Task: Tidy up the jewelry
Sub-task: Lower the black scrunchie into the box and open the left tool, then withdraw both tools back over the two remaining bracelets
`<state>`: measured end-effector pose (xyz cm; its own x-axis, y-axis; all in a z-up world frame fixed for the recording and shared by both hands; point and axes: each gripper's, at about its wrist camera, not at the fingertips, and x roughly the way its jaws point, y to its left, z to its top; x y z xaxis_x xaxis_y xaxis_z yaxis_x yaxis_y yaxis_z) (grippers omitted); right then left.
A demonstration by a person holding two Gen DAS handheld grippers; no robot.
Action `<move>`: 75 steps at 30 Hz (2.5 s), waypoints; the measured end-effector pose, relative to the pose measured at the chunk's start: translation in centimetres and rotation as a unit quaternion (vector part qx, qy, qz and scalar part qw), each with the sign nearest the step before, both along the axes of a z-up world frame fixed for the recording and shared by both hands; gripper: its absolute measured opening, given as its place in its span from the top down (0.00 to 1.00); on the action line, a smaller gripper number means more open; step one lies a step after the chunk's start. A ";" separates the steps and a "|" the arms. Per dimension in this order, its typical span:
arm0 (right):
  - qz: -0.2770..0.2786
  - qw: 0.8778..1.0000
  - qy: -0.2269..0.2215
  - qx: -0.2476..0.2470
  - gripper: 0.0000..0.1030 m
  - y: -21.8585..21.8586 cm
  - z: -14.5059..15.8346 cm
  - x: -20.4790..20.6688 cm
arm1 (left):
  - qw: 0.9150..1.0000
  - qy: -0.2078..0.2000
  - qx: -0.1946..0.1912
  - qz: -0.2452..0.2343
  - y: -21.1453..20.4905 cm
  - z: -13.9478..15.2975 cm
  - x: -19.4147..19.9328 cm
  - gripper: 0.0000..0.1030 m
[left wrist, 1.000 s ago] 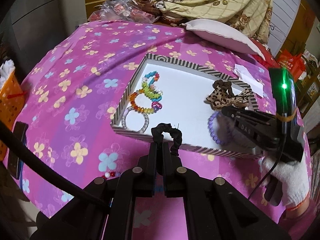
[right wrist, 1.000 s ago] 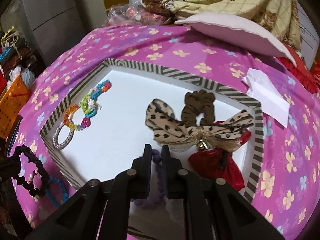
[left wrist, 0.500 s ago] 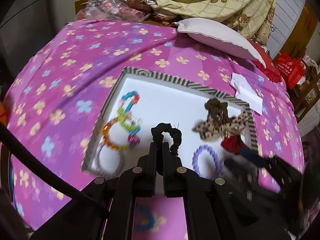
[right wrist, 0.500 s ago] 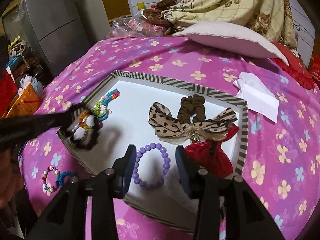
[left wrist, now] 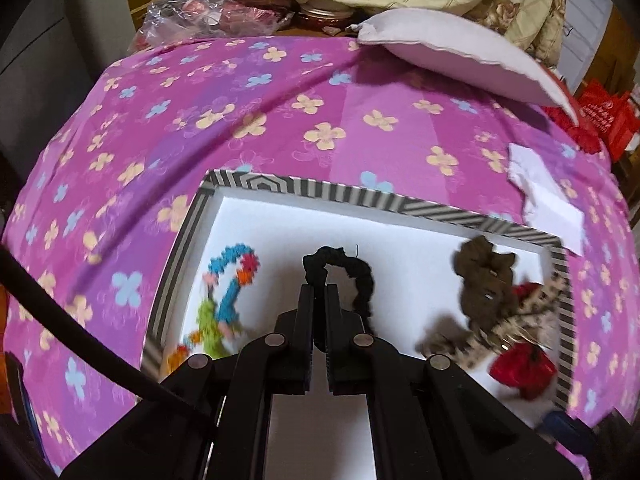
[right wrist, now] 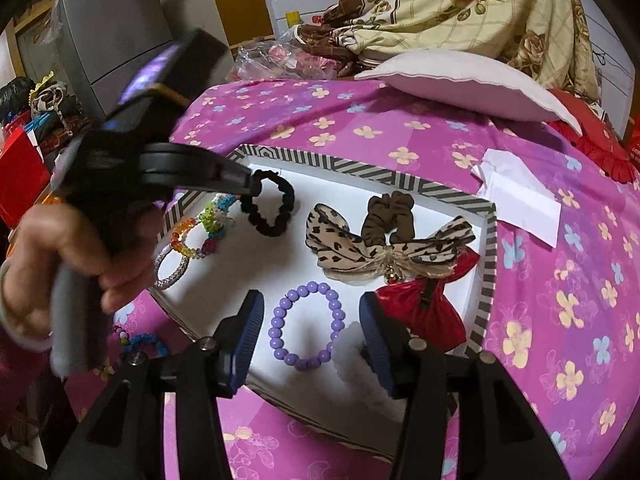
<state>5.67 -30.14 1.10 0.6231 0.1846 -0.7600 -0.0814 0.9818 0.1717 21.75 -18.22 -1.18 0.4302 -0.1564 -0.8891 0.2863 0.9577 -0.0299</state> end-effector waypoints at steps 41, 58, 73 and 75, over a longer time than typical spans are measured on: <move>0.002 1.000 -0.007 0.005 0.35 6.2 1.4 -9.2 | 0.995 -0.094 -0.015 0.012 12.0 6.6 -15.7 0.43; 0.034 0.999 0.012 -0.015 0.35 11.0 0.1 -11.1 | 0.993 -0.104 -0.003 0.054 18.0 4.9 -21.5 0.43; 0.049 0.998 0.023 -0.034 0.35 12.7 -1.2 -10.5 | 0.995 -0.068 -0.036 0.066 20.3 3.1 -22.4 0.43; 0.049 0.998 0.024 -0.037 0.35 12.8 -1.4 -10.1 | 0.995 -0.053 -0.051 0.067 21.0 2.5 -22.2 0.43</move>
<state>-4.47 -17.34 -0.32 0.5667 0.1862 -0.8026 -0.1715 0.9794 0.1061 -0.42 2.83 1.32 0.5443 -0.1776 -0.8198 0.1629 0.9811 -0.1044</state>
